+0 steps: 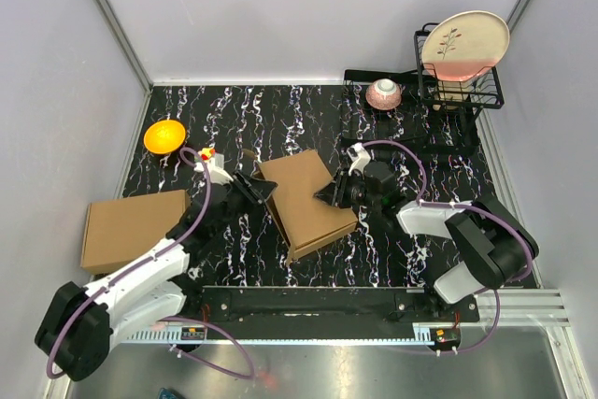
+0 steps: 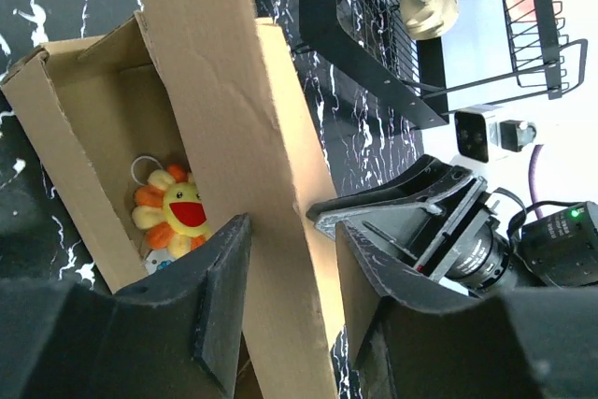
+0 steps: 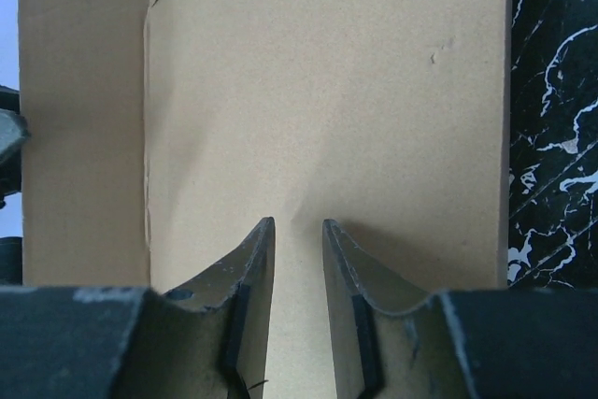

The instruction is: Fold the paper box

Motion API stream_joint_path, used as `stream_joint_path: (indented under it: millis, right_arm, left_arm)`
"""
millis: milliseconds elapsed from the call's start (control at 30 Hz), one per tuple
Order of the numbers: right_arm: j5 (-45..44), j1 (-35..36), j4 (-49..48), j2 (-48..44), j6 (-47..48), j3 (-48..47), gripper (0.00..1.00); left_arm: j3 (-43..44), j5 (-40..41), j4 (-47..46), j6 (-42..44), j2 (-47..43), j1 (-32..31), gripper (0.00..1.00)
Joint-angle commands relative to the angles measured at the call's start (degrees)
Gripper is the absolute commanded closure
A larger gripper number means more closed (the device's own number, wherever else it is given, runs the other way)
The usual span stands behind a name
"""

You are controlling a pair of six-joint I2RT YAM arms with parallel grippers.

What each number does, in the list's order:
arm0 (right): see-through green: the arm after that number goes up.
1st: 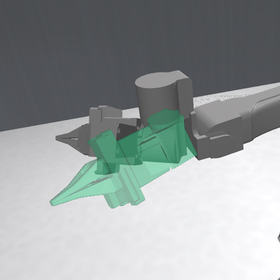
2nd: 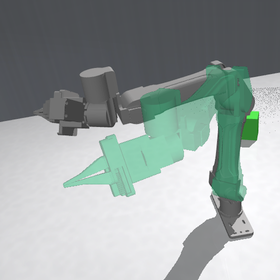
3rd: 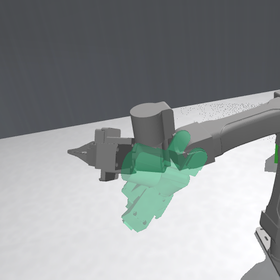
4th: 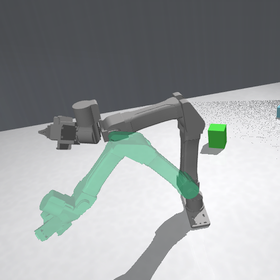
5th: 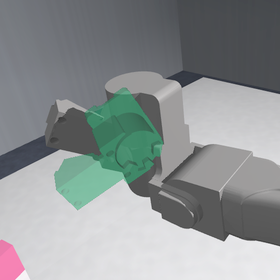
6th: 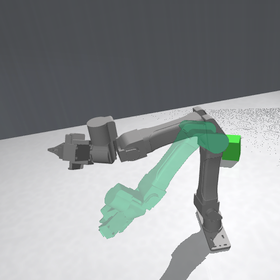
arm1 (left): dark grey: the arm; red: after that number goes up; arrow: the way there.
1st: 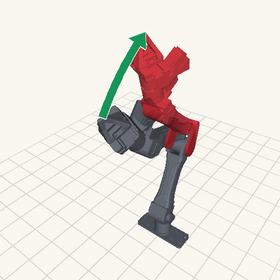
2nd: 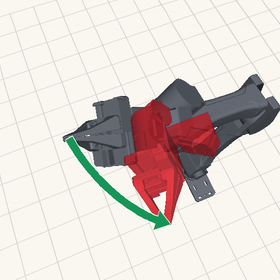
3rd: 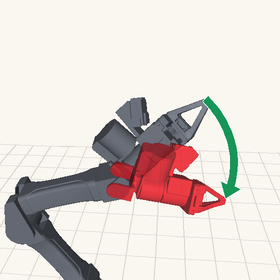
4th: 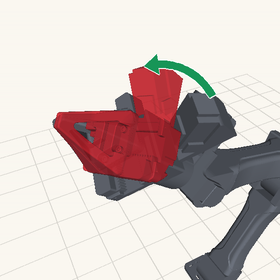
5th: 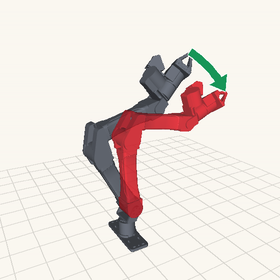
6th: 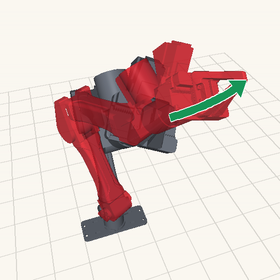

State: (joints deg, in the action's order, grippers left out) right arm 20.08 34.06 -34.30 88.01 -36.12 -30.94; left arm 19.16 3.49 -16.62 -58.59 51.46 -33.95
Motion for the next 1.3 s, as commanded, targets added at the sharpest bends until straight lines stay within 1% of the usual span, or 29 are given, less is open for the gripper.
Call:
stream_joint_path:
  millis: [0,33,67,133,167,200,233,267,300,333,367,400,433,467,500,533,567,600,633,667,700,733,767,833,867,1033,1267]
  right_arm:
    - [-1.0,1.3,8.3,1.6,1.2,2.0,0.66]
    - [-1.1,1.3,8.5,1.6,1.4,1.9,0.66]
    - [-1.4,1.3,8.9,1.7,1.5,1.9,0.66]
    - [-1.7,1.2,9.7,1.7,1.8,1.8,0.67]
    - [-1.8,1.3,10.0,1.6,2.0,1.8,0.66]
    - [-1.9,1.3,10.2,1.5,2.3,1.8,0.67]
    - [-2.1,1.4,10.4,1.4,2.5,1.7,0.66]
    - [-2.3,1.4,11.0,1.5,2.9,1.6,0.67]
    - [-2.4,1.4,11.3,1.6,3.0,1.5,0.67]
    - [-2.6,1.4,11.5,1.6,3.3,1.2,0.67]
    - [-2.8,1.4,11.6,1.7,3.4,1.1,0.67]
    - [-2.8,1.4,11.7,1.8,3.5,0.9,0.67]
    - [-2.9,1.4,12.1,2.3,3.6,0.7,0.67]
    - [-3.4,1.4,12.4,2.3,3.6,0.5,0.67]
    - [-3.6,1.4,12.7,2.4,3.7,0.2,0.67]
    - [-3.7,1.5,13.0,2.5,3.6,0.1,0.67]
    - [-3.7,1.5,13.1,2.5,3.6,0.1,0.67]
    - [-3.9,1.5,13.2,2.6,3.6,0.1,0.67]
    - [-4.1,1.5,13.5,2.6,3.5,0.1,0.67]
    - [-4.4,1.5,13.6,2.6,3.4,0.1,0.67]
    - [-4.5,1.6,13.7,2.6,3.4,0.2,0.67]
    - [-4.4,1.7,13.9,2.4,3.5,0.3,0.67]
    - [-4.7,1.7,14.0,2.4,3.3,0.3,0.67]
    - [-4.6,1.8,14.4,2.0,3.2,0.2,0.67]
    - [-4.5,1.8,14.4,1.9,3.2,0.3,0.67]
    - [-4.5,1.8,15.1,0.4,3.3,0.4,0.67]
    - [-5.0,1.8,15.4,-1.7,3.1,1.1,0.66]
  left_arm:
    - [7.8,0.2,1.1,3.6,-3.7,-1.4,0.57]
    - [8.7,1.3,3.2,4.2,-4.3,-1.4,0.57]
    - [9.0,2.4,8.1,4.8,-5.9,-1.3,0.57]
    - [9.7,8.2,14.5,6.0,-8.2,-1.3,0.57]
    - [9.8,11.2,22.6,5.8,-11.4,-1.2,0.57]
    - [9.7,17.5,25.9,4.9,-13.3,-1.3,0.57]
    - [8.8,20.5,28.6,4.2,-15.6,-1.3,0.57]
    - [7.9,23.0,31.0,3.7,-20.9,-1.3,0.57]
    - [6.9,25.9,30.3,3.7,-23.7,-1.3,0.57]
    - [3.7,26.1,27.8,4.5,-26.0,-1.2,0.56]
    - [1.7,25.6,18.1,5.6,-28.7,-1.3,0.56]
    - [0.1,22.9,12.9,7.0,-28.5,-1.2,0.55]
    - [-0.3,21.4,8.8,7.3,-27.3,-1.2,0.54]
    - [0.9,19.1,4.1,7.8,-21.4,-1.2,0.53]
    - [2.6,13.5,2.7,9.3,-17.1,-1.2,0.52]
    - [7.9,10.2,3.9,9.6,-12.5,-1.2,0.50]
    - [11.0,6.6,5.2,10.1,-3.0,-1.1,0.49]
    - [13.9,-0.9,5.8,11.2,1.8,-1.2,0.49]
    - [17.5,-5.2,4.5,11.4,6.0,-1.3,0.50]
    - [18.2,-11.2,2.2,11.2,12.5,-1.5,0.51]
    - [17.9,-13.0,-0.5,9.0,15.1,-1.6,0.51]
    - [16.4,-14.0,-5.3,7.5,17.0,-1.6,0.52]
    - [15.5,-15.5,-7.6,6.2,19.6,-1.6,0.53]
    - [13.2,-16.6,-11.1,4.8,21.6,-1.9,0.53]
    - [12.8,-17.1,-11.3,4.7,23.1,-2.0,0.53]
    - [9.9,-18.6,-9.0,7.1,26.7,-2.0,0.53]
    - [5.6,-14.1,-3.7,6.7,28.6,-2.0,0.54]
